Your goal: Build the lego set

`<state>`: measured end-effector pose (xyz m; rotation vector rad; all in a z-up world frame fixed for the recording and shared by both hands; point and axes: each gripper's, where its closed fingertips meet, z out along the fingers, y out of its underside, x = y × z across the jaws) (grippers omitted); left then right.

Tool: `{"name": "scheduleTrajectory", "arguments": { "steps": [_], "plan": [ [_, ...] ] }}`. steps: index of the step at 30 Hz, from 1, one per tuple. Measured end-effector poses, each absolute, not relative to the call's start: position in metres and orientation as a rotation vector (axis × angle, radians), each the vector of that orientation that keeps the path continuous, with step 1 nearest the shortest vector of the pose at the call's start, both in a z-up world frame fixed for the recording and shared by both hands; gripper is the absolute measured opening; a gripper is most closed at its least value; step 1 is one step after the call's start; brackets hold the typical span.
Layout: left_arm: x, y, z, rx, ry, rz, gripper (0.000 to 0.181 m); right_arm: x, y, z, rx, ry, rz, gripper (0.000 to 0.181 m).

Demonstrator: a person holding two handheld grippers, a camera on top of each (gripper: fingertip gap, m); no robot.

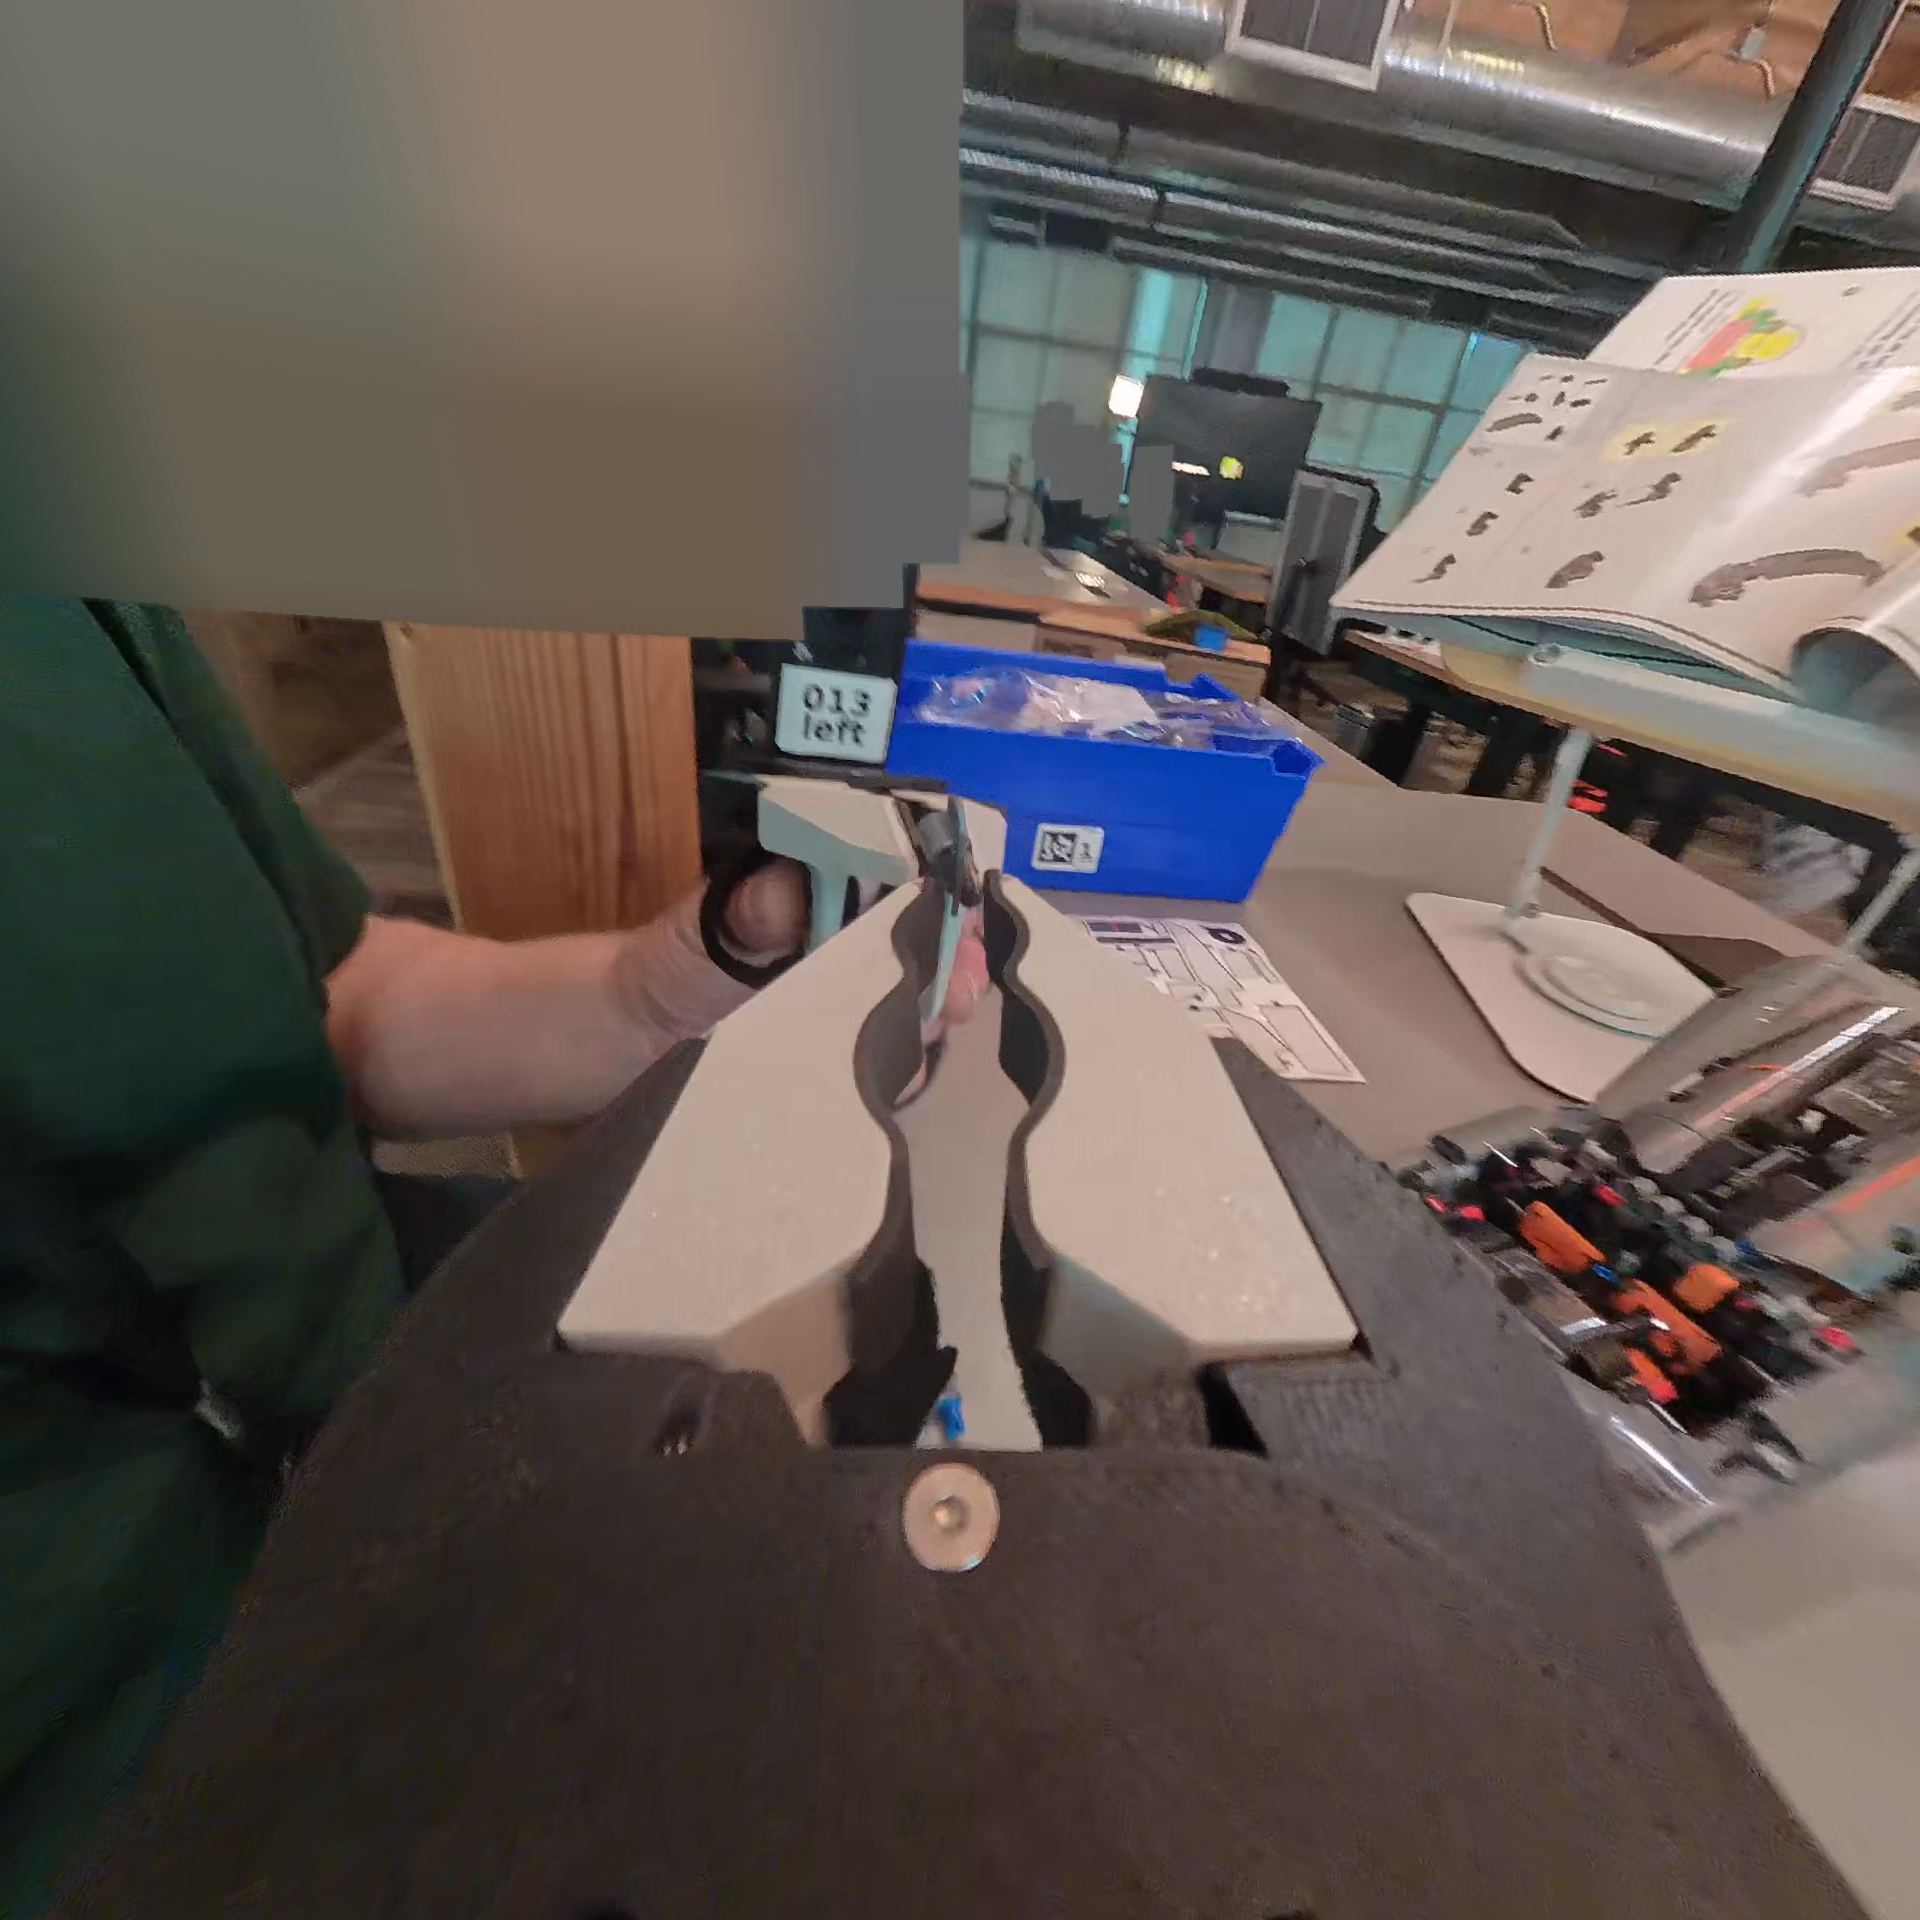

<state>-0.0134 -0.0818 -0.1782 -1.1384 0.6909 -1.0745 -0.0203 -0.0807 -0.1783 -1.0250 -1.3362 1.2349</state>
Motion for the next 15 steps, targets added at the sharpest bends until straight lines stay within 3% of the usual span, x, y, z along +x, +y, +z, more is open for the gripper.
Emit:
{"name": "scheduleTrajectory", "arguments": {
  "steps": [15],
  "plan": [
    [-0.0149, -0.0823, -0.1732, -1.081, 0.643, -1.226, 0.005, -0.0231, -0.0812, -0.1721, -1.019, -1.259, 1.405, 0.001]
  ]
}}
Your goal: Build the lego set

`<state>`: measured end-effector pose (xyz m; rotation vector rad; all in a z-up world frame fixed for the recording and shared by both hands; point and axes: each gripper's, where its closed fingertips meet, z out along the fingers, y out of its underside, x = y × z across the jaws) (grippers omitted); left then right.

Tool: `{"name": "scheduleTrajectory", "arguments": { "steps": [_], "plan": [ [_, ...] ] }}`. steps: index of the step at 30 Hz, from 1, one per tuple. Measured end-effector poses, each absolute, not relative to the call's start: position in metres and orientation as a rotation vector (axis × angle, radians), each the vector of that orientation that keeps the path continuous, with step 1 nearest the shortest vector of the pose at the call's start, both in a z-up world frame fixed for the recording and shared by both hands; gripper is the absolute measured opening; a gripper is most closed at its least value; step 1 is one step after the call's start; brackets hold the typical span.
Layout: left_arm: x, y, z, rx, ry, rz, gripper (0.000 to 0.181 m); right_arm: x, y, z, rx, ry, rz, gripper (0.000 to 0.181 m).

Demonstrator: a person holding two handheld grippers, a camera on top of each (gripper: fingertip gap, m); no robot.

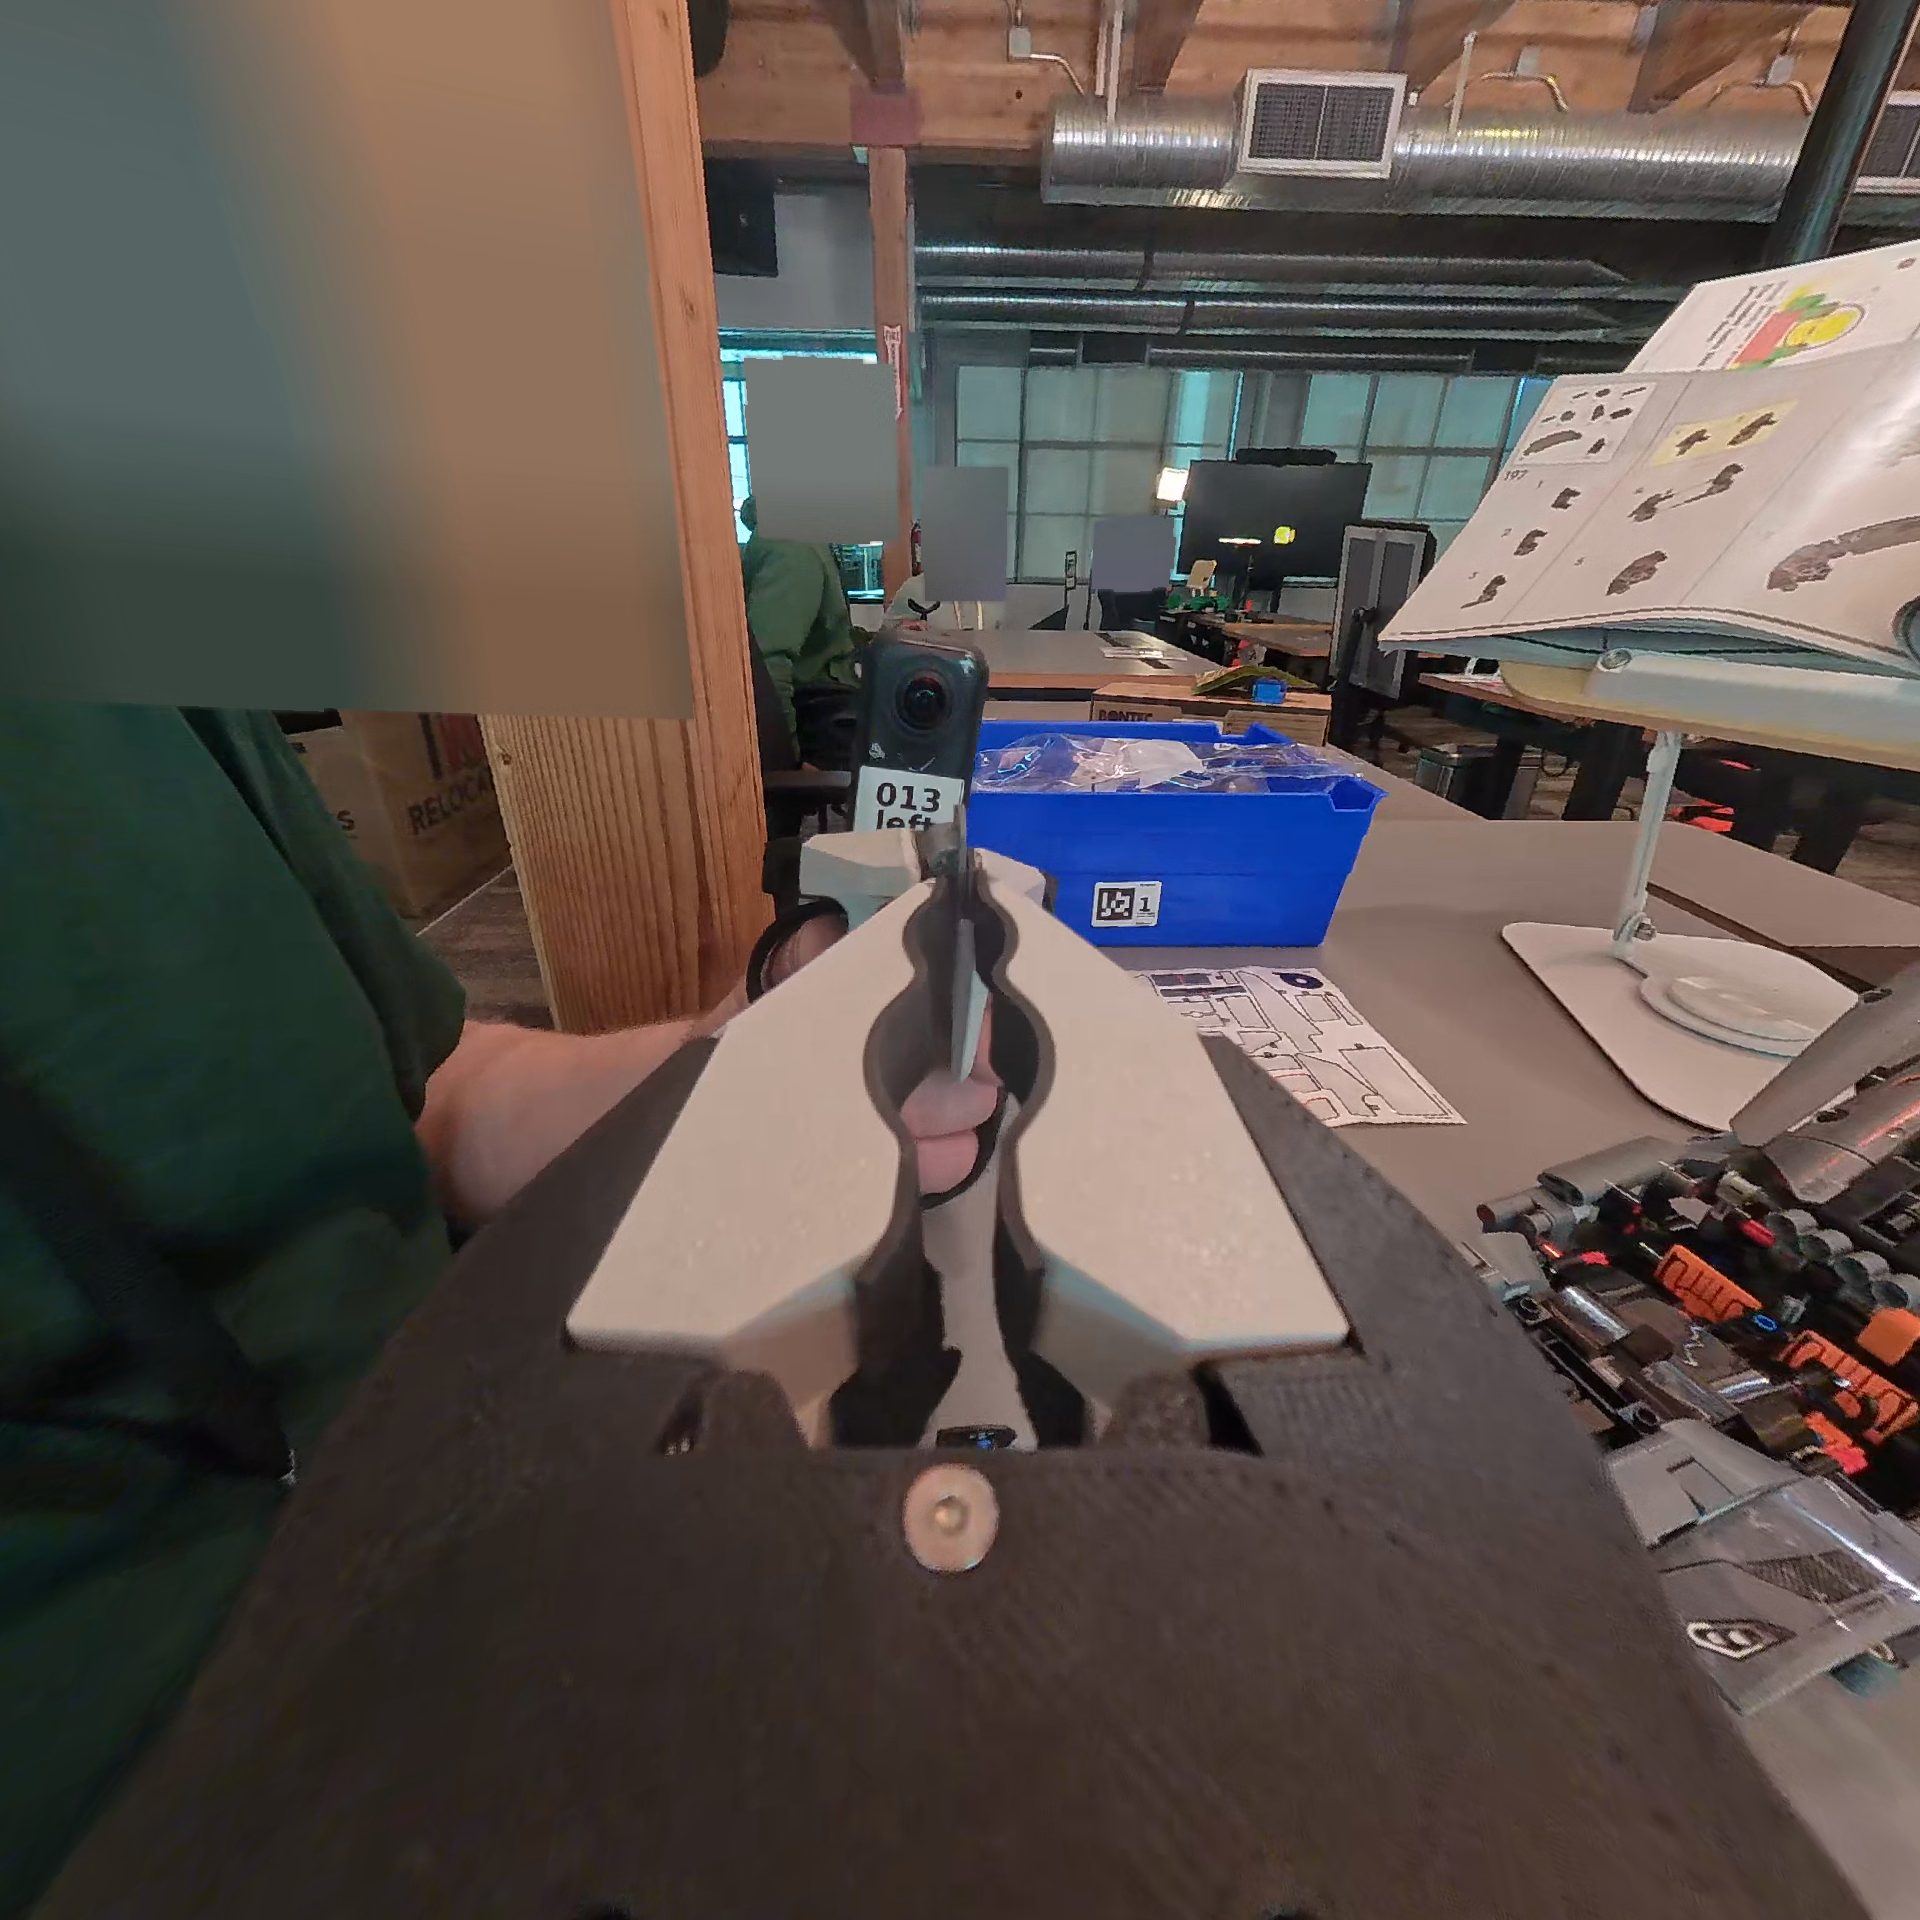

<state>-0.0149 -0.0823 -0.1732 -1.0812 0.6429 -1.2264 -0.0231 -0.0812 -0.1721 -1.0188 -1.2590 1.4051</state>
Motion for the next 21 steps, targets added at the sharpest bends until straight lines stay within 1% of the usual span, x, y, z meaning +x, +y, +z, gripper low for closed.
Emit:
{"name": "scheduleTrajectory", "arguments": {
  "steps": [2, 5, 7, 17, 21],
  "plan": [
    [-0.015, -0.083, -0.172, -1.070, 0.638, -1.251, 0.005, -0.023, -0.080, -0.171, -1.021, -1.249, 1.398, 0.005],
    [-0.015, -0.082, -0.171, -1.064, 0.633, -1.265, 0.005, -0.023, -0.080, -0.170, -1.017, -1.243, 1.408, 0.004],
    [-0.015, -0.082, -0.170, -1.061, 0.634, -1.264, 0.005, -0.023, -0.077, -0.170, -1.029, -1.223, 1.401, 0.009],
    [-0.013, -0.080, -0.165, -1.035, 0.617, -1.315, 0.005, -0.018, -0.075, -0.168, -1.026, -1.178, 1.383, 0.019],
    [-0.018, -0.081, -0.157, -0.983, 0.564, -1.402, 0.006, -0.019, -0.075, -0.168, -1.011, -1.191, 1.262, 0.023]
  ]
}}
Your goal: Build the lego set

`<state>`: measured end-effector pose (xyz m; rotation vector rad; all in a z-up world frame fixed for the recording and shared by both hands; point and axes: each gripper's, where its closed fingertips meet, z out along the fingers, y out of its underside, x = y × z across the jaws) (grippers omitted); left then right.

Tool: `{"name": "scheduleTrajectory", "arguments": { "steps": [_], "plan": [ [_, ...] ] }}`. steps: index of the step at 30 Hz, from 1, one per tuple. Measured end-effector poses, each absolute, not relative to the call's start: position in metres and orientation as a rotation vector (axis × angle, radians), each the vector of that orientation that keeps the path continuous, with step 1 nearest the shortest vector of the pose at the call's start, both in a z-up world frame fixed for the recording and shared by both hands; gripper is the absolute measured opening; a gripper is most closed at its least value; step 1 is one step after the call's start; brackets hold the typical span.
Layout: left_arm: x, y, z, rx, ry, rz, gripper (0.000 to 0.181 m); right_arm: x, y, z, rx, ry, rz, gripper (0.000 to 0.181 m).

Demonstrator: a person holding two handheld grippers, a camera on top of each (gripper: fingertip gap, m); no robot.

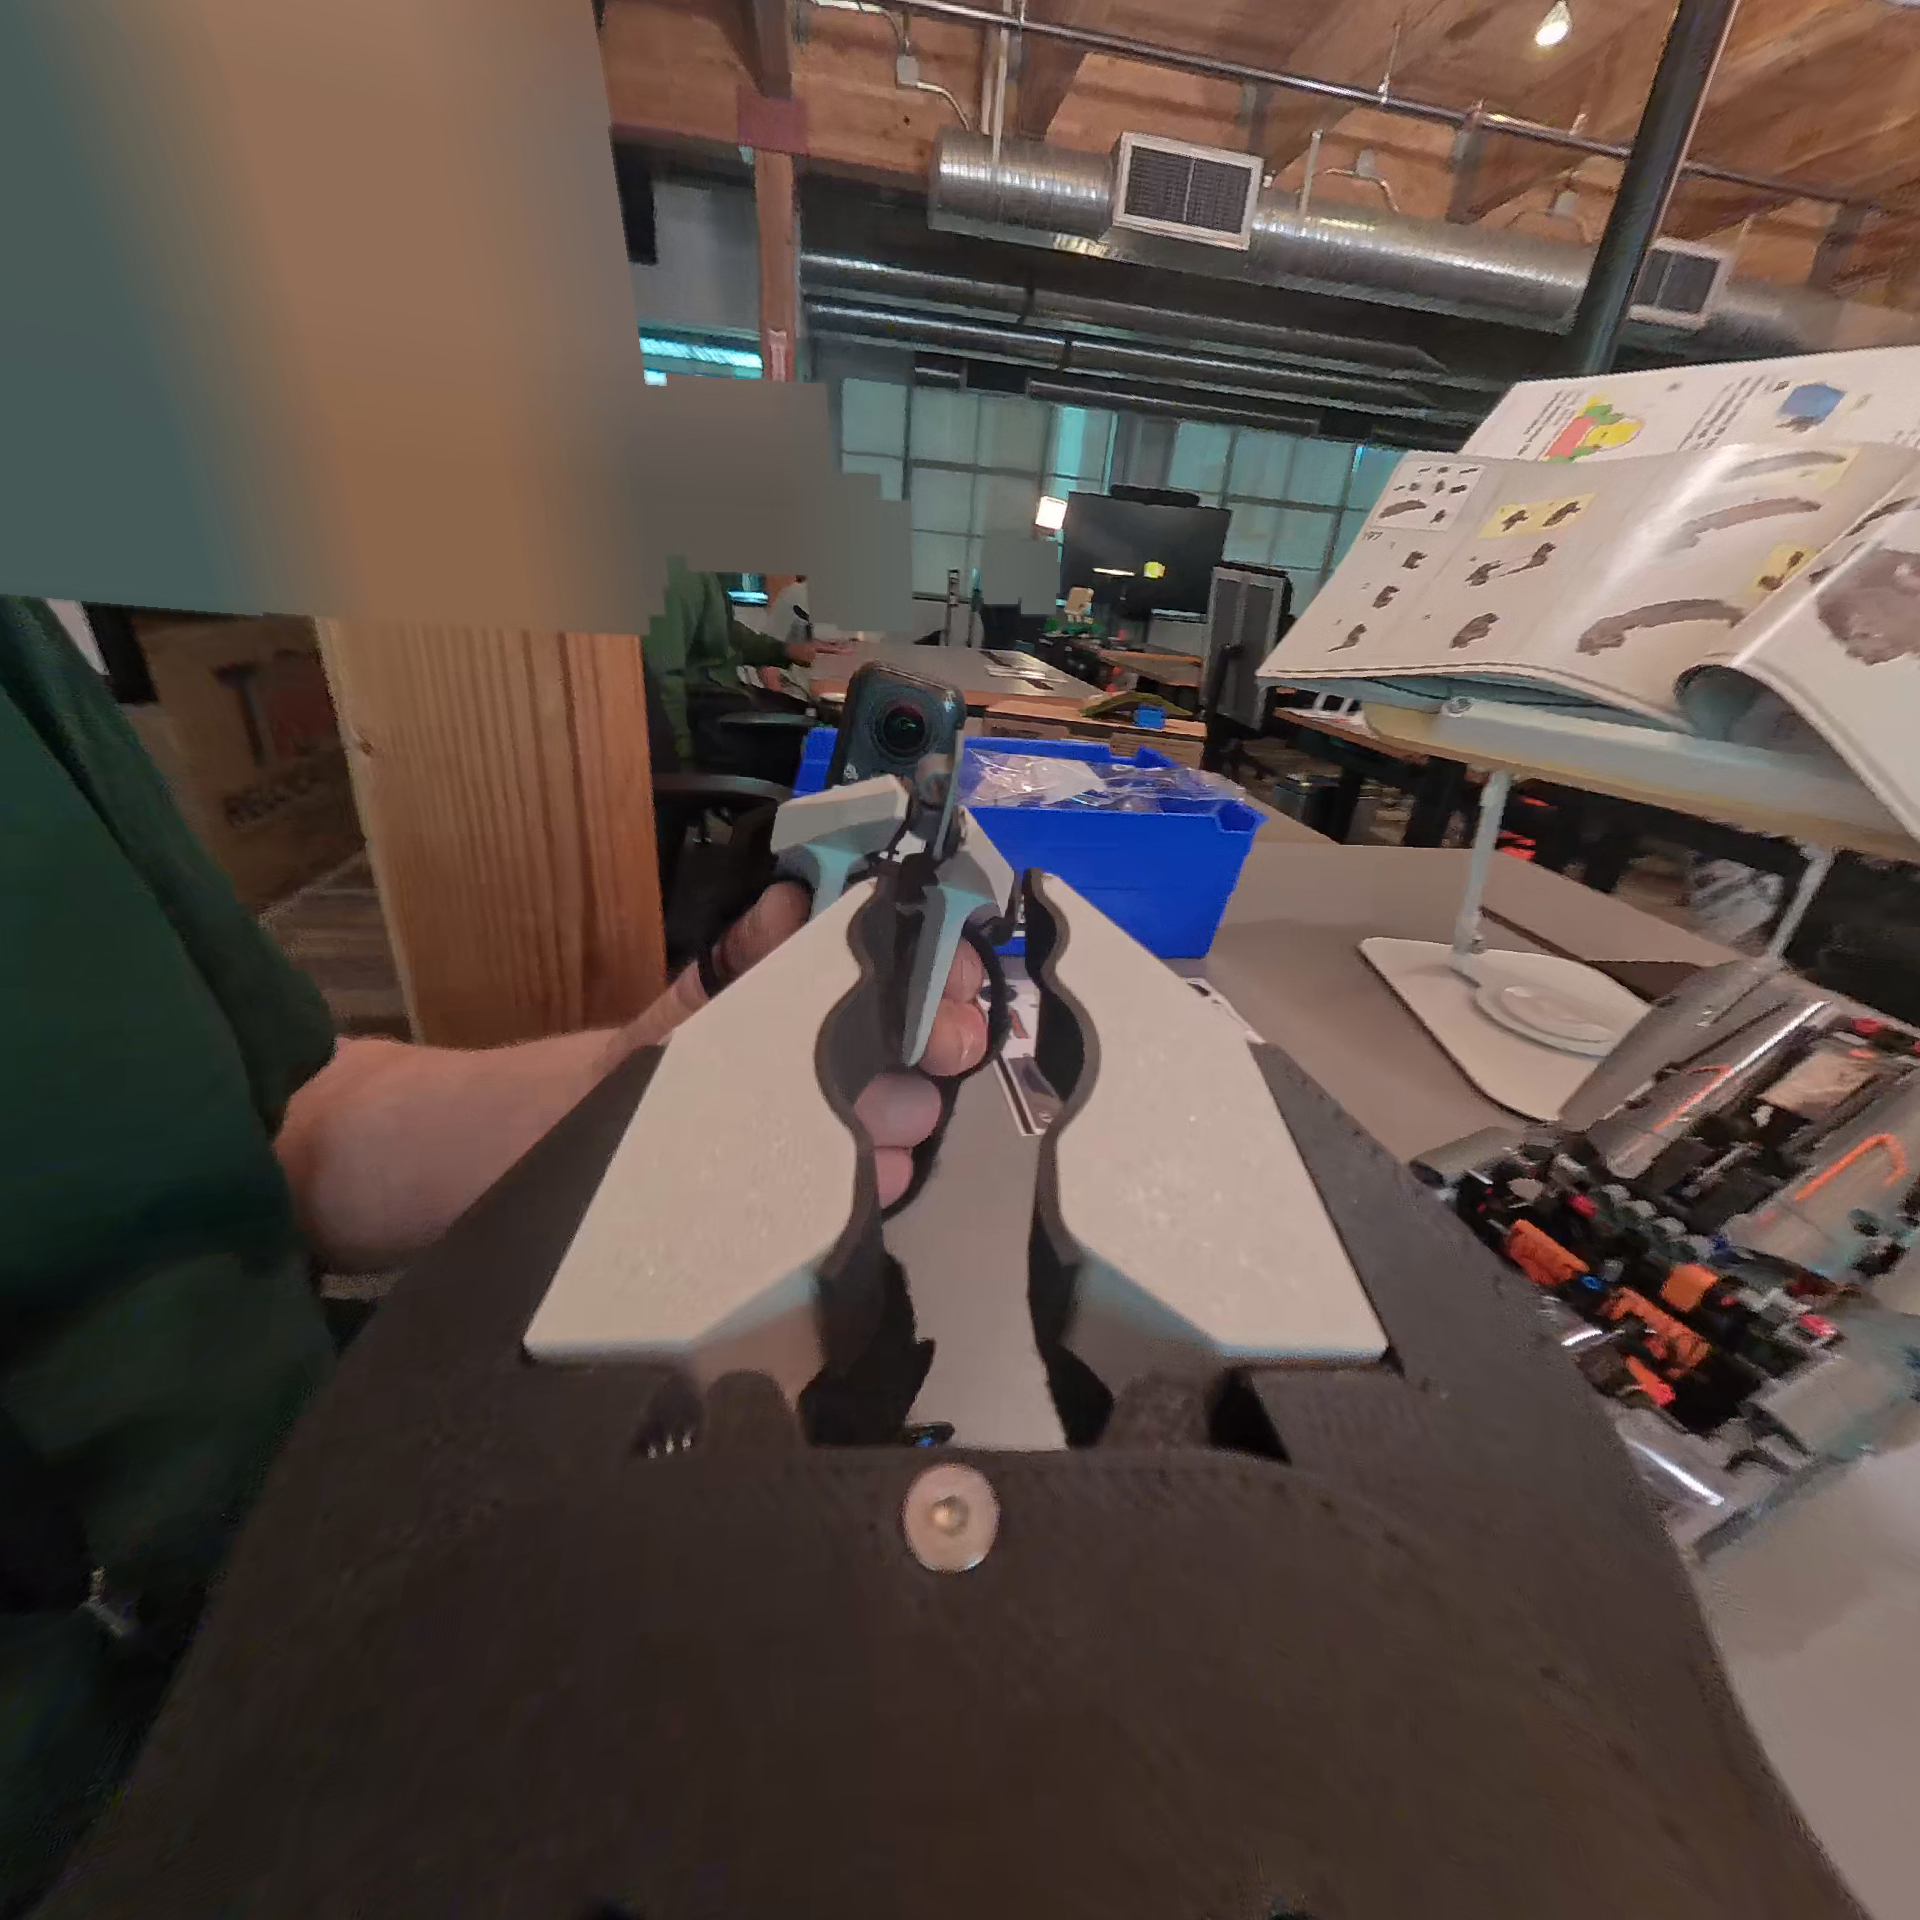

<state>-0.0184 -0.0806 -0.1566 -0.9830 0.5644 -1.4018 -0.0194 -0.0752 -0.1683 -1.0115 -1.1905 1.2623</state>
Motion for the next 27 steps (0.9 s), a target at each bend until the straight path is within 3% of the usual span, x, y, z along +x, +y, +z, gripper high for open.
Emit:
{"name": "scheduleTrajectory", "arguments": {
  "steps": [9, 27],
  "plan": [
    [-0.028, -0.077, -0.148, -0.887, 0.452, -1.573, 0.005, -0.032, -0.077, -0.160, -0.948, -1.186, 1.026, 0.024],
    [-0.014, -0.069, -0.164, -1.013, 0.492, -1.604, 0.005, -0.027, -0.068, -0.168, -0.941, -1.254, 0.855, 0.008]
  ]
}}
